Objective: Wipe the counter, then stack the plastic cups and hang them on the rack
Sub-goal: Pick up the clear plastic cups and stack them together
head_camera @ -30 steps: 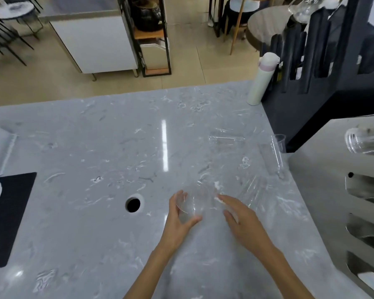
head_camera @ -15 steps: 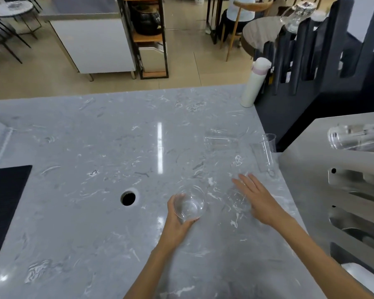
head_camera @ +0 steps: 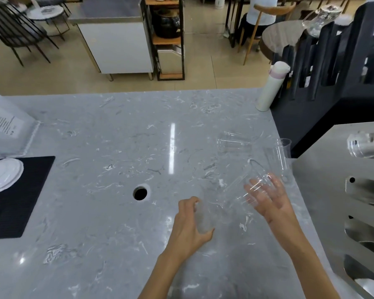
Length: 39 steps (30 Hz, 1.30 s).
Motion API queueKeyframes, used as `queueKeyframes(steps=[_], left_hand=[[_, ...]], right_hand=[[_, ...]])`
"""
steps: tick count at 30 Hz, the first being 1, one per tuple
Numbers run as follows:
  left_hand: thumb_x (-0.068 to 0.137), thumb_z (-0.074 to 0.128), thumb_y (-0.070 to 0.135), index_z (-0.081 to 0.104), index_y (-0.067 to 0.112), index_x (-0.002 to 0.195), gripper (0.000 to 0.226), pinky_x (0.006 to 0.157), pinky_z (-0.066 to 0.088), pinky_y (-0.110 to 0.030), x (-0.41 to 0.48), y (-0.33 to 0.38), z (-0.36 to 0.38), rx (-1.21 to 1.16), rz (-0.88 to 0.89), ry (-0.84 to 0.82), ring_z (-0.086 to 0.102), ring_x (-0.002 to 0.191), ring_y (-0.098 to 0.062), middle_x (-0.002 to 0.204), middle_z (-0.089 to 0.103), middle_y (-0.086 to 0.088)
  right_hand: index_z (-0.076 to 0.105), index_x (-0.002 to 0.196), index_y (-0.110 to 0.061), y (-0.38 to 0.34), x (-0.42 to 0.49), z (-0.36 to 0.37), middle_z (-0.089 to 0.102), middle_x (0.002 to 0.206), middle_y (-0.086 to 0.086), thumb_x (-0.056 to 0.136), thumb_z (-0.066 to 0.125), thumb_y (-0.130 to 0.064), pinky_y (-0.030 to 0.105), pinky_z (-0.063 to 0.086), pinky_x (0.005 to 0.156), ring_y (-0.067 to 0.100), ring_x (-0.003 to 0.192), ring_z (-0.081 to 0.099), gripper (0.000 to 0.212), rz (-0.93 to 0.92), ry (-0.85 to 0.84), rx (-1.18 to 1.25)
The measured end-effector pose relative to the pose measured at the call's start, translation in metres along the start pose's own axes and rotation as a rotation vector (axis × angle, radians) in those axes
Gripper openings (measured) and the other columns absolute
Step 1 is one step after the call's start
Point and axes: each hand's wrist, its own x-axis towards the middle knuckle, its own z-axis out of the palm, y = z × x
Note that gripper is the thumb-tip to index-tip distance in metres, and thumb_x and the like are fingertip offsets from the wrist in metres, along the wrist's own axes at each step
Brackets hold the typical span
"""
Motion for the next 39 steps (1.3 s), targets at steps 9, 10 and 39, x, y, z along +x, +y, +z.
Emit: queueKeyframes(steps=[9, 10, 39], left_hand=[[0.073, 0.078, 0.047, 0.019, 0.059, 0.122, 0.077, 0.096, 0.046, -0.022, -0.013, 0.034, 0.005, -0.103, 0.010, 0.003, 0.050, 0.116, -0.007, 0.123, 0.043, 0.024], [0.073, 0.078, 0.046, 0.021, 0.058, 0.122, 0.077, 0.097, 0.045, -0.021, -0.013, 0.035, 0.003, -0.114, 0.010, 0.005, 0.049, 0.117, -0.007, 0.123, 0.042, 0.025], [0.068, 0.080, 0.044, 0.022, 0.058, 0.117, 0.077, 0.091, 0.051, -0.031, 0.056, 0.015, -0.024, -0.137, -0.208, 0.173, 0.050, 0.114, -0.005, 0.113, 0.035, 0.036]], right_hand=[[0.019, 0.149, -0.044, 0.001, -0.048, 0.034, 0.034, 0.150, -0.033, 0.081, 0.073, -0.032, 0.010, 0.044, 0.096, -0.014, 0.135, 0.033, 0.088, 0.147, -0.284, -0.151], [0.015, 0.151, -0.044, 0.000, -0.048, 0.031, 0.029, 0.153, -0.033, 0.081, 0.074, -0.029, 0.007, 0.042, 0.097, -0.015, 0.137, 0.029, 0.093, 0.152, -0.310, -0.162], [0.018, 0.155, -0.012, -0.032, 0.262, 0.042, 0.030, 0.158, 0.010, 0.081, 0.075, -0.030, 0.038, 0.030, 0.114, 0.027, 0.144, 0.030, 0.095, -0.026, -0.287, -1.308]])
